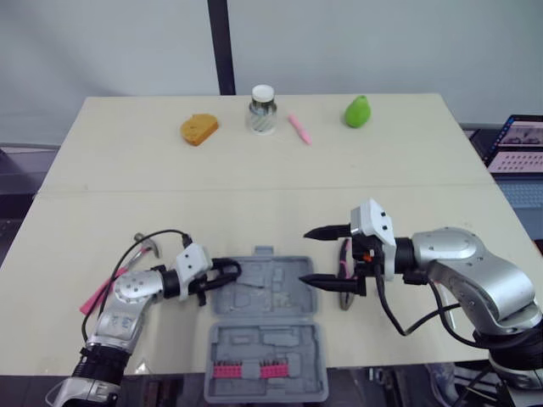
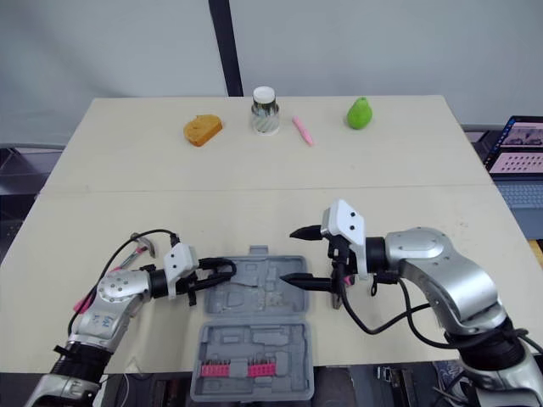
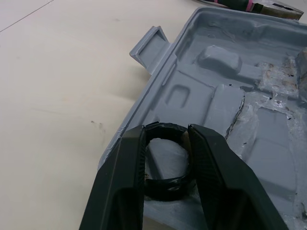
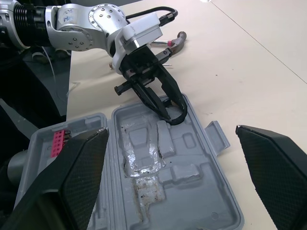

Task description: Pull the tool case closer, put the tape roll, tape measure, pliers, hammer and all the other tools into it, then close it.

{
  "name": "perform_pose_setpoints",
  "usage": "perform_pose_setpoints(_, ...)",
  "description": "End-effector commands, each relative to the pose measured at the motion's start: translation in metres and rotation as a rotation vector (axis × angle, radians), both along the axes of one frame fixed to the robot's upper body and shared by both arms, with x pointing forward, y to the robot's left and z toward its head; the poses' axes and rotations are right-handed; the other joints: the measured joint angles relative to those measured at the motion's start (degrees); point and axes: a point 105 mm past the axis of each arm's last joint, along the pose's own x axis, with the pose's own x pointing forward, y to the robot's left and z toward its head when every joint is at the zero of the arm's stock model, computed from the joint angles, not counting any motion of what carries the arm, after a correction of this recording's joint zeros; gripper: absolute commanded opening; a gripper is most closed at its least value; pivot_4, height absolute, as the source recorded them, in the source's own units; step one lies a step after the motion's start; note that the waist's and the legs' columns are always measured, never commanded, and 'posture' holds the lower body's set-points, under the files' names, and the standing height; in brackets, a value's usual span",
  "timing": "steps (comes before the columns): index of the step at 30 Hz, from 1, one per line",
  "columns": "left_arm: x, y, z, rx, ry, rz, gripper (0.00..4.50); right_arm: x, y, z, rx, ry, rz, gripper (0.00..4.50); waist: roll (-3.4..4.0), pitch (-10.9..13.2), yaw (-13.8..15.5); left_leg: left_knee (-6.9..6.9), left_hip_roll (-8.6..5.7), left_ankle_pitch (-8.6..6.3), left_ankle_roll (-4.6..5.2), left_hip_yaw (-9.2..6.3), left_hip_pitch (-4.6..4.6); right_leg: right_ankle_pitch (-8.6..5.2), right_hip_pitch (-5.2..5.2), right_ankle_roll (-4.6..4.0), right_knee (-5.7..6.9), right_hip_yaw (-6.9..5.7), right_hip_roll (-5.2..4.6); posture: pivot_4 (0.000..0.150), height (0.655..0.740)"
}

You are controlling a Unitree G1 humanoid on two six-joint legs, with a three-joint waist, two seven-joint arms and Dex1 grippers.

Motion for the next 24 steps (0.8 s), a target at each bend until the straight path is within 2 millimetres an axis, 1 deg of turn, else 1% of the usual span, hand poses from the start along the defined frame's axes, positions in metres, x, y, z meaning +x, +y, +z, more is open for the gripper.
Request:
perform_pose_setpoints(1, -0.005, 0.012, -0.025, 0.077, 0.069, 0.040, 1.49, -0.002, -0.002, 0.009, -0.003, -0.048, 0.011, 4.50, 0.00, 0.0, 0.0, 0.00, 0.00, 0.00, 0.00, 0.00, 0.00, 0.00, 0.01, 0.00, 0.00, 0.00, 0.00, 0.150, 0.7400)
perform_pose_setpoints(9, -0.006, 0.017, -0.034, 0.138, 0.108, 0.046, 1.49, 0.000, -0.002, 0.010, -0.005, -0.054, 0.009, 4.50, 0.00, 0.0, 0.0, 0.00, 0.00, -0.01, 0.00, 0.00, 0.06, 0.00, 0.07, 0.00, -0.01, 0.01, -0.01, 0.150, 0.7400)
perform_pose_setpoints(17, -0.009, 0.016, -0.036, 0.136, 0.211, 0.041, 1.49, 0.001, -0.002, 0.010, -0.004, -0.059, 0.004, 4.50, 0.02, 0.0, 0.0, 0.00, 0.01, -0.01, -0.01, 0.00, 0.12, 0.00, 0.11, 0.00, 0.01, 0.01, -0.01, 0.150, 0.7400)
perform_pose_setpoints(20, -0.009, 0.018, -0.035, 0.146, 0.224, 0.046, 1.49, 0.001, -0.002, 0.010, -0.003, -0.060, 0.002, 4.50, 0.02, -0.1, 0.0, 0.00, 0.01, -0.01, -0.01, 0.00, 0.13, 0.00, 0.12, 0.00, 0.01, 0.01, -0.01, 0.150, 0.7400)
perform_pose_setpoints(24, -0.010, 0.024, -0.039, 0.199, 0.258, 0.046, 1.49, 0.001, -0.002, 0.010, -0.003, -0.061, 0.000, 4.50, 0.03, -0.1, -0.1, -0.02, 0.05, -0.02, -0.03, 0.00, 0.15, 0.00, 0.12, 0.00, 0.02, 0.01, 0.02, 0.150, 0.7400)
